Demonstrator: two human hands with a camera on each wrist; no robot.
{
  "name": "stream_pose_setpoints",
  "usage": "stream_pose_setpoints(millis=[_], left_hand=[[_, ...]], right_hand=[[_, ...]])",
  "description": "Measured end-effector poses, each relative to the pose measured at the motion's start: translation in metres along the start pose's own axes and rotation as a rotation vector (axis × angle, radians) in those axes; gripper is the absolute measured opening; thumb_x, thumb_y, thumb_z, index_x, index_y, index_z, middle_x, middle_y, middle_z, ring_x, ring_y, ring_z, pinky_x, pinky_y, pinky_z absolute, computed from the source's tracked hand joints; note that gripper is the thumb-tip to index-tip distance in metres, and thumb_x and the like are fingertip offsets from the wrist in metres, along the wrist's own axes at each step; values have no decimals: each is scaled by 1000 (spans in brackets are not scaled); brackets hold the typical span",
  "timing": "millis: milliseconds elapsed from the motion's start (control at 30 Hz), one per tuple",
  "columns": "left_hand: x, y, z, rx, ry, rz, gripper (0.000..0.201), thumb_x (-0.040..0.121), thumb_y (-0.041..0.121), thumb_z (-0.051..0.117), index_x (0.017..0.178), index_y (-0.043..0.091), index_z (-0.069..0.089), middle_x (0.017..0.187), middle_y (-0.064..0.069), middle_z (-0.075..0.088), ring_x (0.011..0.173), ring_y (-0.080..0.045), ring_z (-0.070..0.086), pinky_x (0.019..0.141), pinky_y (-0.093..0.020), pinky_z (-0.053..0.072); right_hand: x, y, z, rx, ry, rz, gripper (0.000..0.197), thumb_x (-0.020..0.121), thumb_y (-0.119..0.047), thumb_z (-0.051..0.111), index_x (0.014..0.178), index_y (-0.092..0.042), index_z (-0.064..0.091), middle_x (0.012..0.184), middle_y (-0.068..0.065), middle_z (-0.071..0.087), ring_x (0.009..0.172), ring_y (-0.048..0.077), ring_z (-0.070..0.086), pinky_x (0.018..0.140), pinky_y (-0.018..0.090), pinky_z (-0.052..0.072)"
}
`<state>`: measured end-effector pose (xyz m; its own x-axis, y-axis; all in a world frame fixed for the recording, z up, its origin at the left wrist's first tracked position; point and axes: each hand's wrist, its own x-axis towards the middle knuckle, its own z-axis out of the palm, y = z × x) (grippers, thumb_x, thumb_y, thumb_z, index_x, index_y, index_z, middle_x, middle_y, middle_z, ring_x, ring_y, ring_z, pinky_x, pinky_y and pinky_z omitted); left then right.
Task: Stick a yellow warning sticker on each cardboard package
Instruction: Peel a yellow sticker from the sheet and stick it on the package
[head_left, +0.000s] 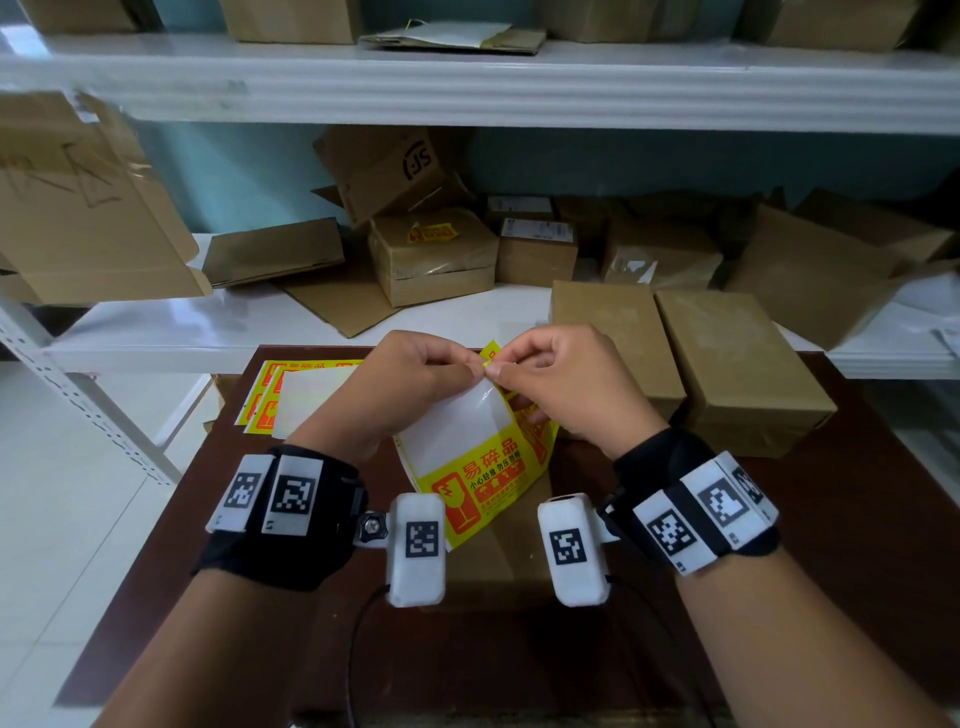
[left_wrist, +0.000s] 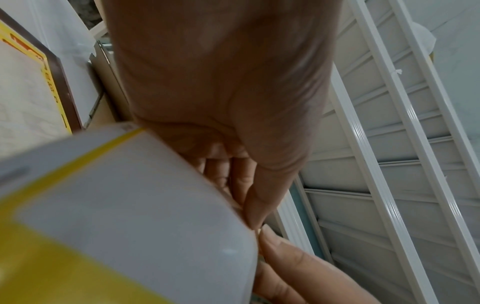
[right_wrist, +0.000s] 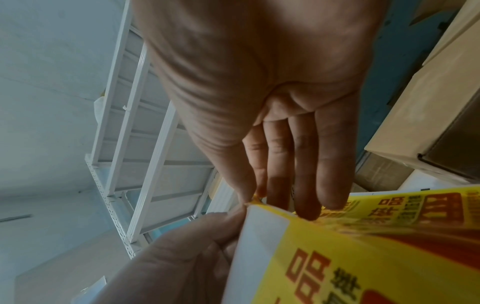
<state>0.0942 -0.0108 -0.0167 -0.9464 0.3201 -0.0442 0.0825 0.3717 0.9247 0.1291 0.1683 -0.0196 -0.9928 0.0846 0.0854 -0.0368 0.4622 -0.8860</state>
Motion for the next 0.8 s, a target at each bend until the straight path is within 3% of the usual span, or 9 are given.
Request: stream_pose_setpoints(millis=[200,500,667,800], left_hand=[[-3,2,-1,28,-11,11,11,93,20,68,93,15,78,93,-11,76,74,-8,63,62,-15,48],[-5,5,-3,39,-27,13,12,94,18,66,95,14,77,99,-16,74,77,-12,61,69,-24,47],[-4,5,-3,43,-36,11,12,94,18,65,94,14,77,97,-16,74,77,-13,62,69,-24,47],[-3,3,-5,65,-30,10,12,94,19,66,92,17,77,86,-5,73,74,-8,61,63,-16,47]], right_hand=[[0,0,0,19,-7,19,10,86,-30,78,86,-20,78,80,12,76,75,25,75,57,34,61],[0,-1,-1,73,-33,33,9,89,-25,75,80,-24,76,83,7,77,74,17,74,54,28,55],[1,1,0,83,-29,37,9,89,-23,75,80,-22,75,84,8,77,73,19,74,54,29,55],[1,1,-2,87,-38,41,9,90,-20,73,82,-18,74,84,10,77,71,20,75,56,32,59]])
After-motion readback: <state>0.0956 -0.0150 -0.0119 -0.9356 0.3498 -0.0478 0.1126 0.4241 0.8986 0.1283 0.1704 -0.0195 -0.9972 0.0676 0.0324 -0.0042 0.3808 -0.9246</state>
